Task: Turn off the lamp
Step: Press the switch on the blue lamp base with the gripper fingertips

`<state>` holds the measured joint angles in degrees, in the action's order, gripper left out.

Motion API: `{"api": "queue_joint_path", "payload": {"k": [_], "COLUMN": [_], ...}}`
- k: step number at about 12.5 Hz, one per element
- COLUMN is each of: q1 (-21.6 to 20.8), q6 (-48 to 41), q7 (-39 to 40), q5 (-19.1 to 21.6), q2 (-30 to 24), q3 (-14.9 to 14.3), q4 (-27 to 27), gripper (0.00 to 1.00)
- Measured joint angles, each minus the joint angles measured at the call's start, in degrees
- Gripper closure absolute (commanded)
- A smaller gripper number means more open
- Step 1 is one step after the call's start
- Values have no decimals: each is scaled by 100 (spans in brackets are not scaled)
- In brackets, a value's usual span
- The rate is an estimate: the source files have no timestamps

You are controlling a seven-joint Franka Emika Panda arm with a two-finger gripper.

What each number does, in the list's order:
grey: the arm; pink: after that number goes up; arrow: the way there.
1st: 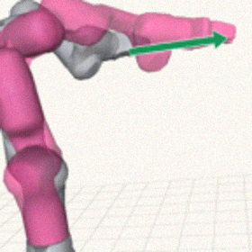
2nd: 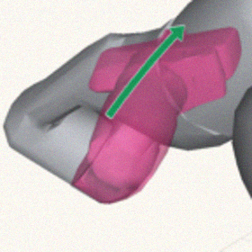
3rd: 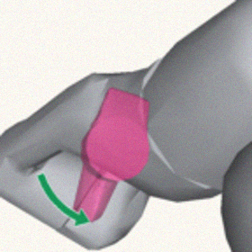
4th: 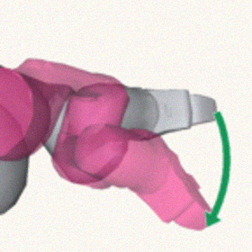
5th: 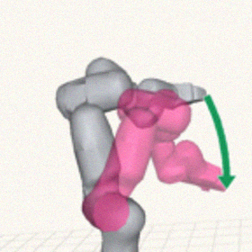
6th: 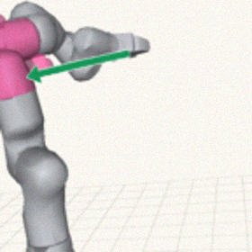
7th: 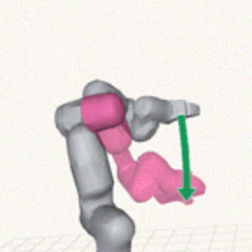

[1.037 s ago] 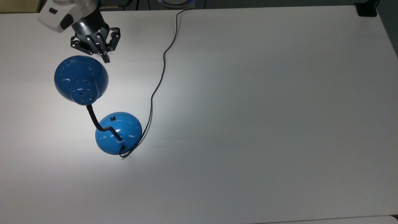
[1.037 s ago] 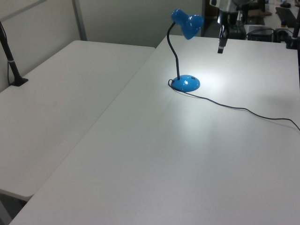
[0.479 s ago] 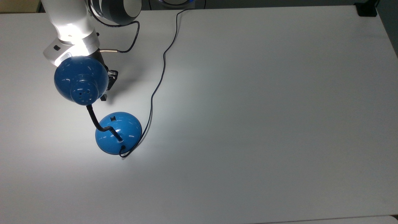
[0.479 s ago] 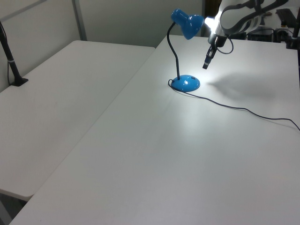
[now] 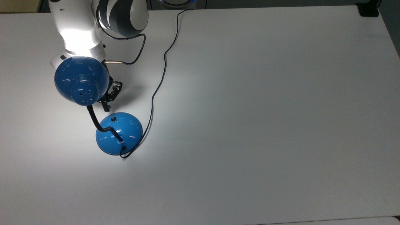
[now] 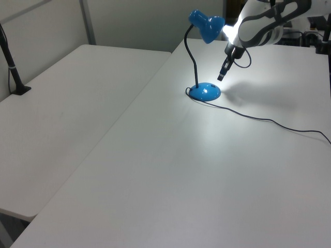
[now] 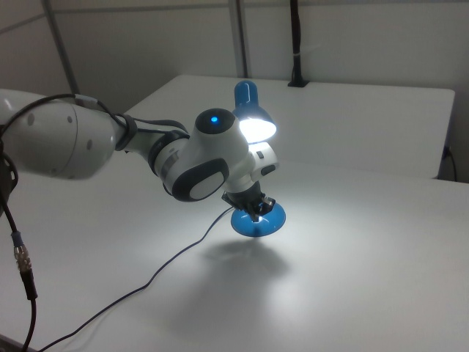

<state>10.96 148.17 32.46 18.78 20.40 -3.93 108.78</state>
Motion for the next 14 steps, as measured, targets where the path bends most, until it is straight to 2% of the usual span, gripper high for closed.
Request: {"api": "queue_joint_path", "payload": {"k": [14], "q1": [-80], "q6": [208], "q7": [0], "q5": [11], "q2": [333], "q3": [75], "q4": [-170], "gripper": [100]}}
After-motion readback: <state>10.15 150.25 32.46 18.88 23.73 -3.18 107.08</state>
